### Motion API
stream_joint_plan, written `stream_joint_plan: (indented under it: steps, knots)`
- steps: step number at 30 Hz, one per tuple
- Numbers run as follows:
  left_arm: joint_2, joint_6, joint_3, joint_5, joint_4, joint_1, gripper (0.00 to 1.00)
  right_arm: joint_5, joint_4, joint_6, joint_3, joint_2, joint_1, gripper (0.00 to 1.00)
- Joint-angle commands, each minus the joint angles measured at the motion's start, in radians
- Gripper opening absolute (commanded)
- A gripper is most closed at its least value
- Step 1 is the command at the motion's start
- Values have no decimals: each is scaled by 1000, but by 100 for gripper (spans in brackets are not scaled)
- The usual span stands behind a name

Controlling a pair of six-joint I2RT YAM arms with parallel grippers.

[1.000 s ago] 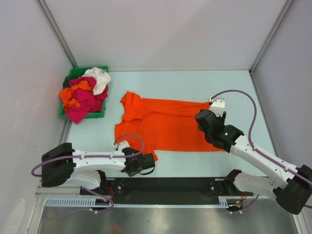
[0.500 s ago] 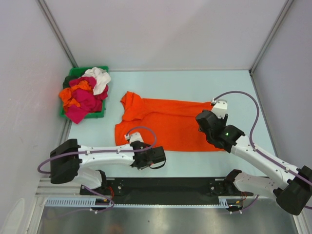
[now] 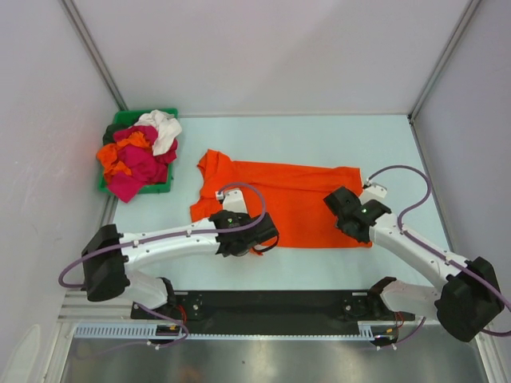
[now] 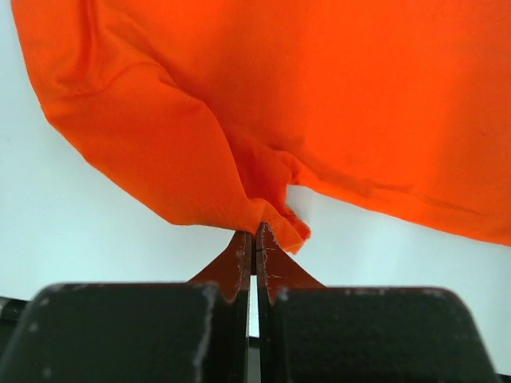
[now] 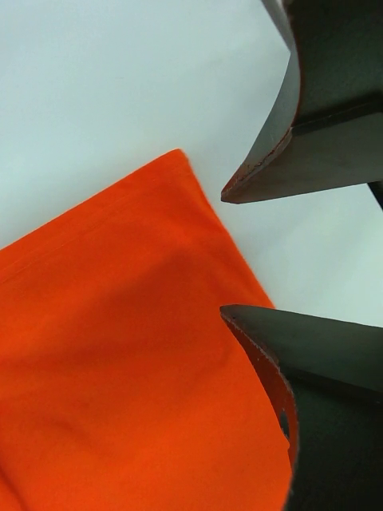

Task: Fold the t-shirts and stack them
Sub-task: Grap the side of the flattened tshirt closest away from the robot with both arms

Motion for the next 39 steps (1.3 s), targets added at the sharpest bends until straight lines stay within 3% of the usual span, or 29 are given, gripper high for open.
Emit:
stream_joint_plan:
  steps: [1, 10, 28, 34, 39]
  knots:
    - [-47, 109, -41, -24, 40, 23, 0, -16, -100, 185, -29, -6, 12, 59]
    - [-98, 187, -130, -4, 143, 49, 0, 9, -161, 329, -71, 6, -13, 57]
    - [-164, 256, -223, 63, 221, 107, 0, -1, -69, 274, -101, 83, -206, 54]
    - [-186, 268, -236, 63, 221, 117, 0, -30, -14, 257, -120, 132, -223, 52]
    - [-192, 270, -240, 65, 221, 121, 0, -57, 14, 249, -137, 152, -223, 45]
